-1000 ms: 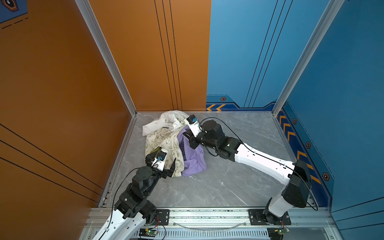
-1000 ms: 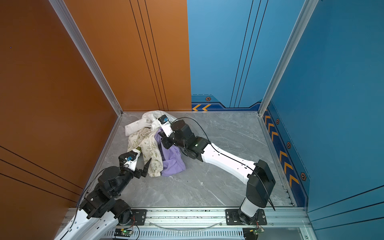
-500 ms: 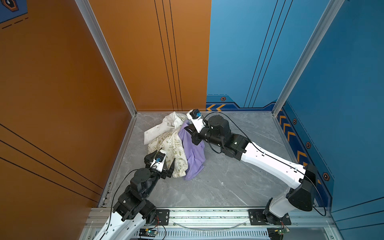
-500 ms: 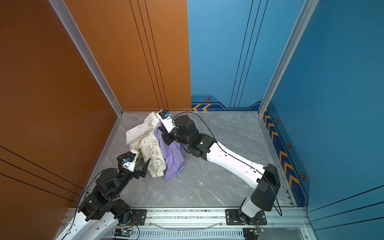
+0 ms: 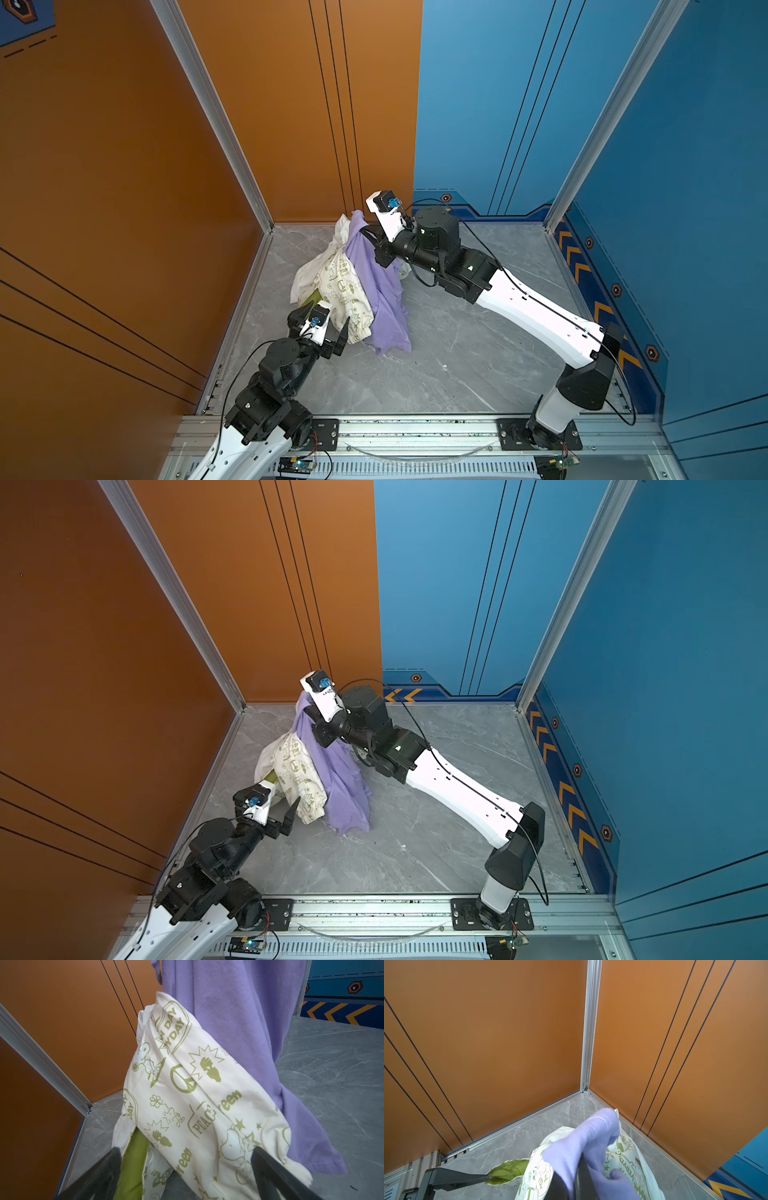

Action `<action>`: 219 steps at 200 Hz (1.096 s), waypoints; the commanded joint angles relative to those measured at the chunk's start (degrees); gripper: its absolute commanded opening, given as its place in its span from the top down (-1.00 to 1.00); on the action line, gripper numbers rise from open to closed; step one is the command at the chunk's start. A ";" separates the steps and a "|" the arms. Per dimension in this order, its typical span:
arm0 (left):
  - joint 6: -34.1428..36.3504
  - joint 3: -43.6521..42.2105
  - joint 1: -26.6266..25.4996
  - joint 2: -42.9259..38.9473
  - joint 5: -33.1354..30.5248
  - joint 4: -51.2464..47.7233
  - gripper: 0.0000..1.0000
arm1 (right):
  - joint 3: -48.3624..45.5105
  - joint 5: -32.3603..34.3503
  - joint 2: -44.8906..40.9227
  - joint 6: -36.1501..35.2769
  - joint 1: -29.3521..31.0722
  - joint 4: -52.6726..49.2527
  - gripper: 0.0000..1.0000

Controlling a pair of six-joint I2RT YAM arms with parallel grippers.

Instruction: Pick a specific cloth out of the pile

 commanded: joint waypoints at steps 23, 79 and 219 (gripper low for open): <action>0.86 -0.82 0.03 -0.82 -0.49 1.14 -0.96 | -3.41 3.82 -3.51 -1.16 -2.64 1.48 1.00; 0.82 -0.78 0.02 -0.85 -0.60 1.12 -0.96 | -14.88 13.12 -8.24 -1.14 -7.47 -9.62 0.97; 0.53 -0.78 -0.06 -0.67 -0.68 1.13 -0.96 | -50.86 4.80 -30.08 17.42 -22.93 -12.04 -0.73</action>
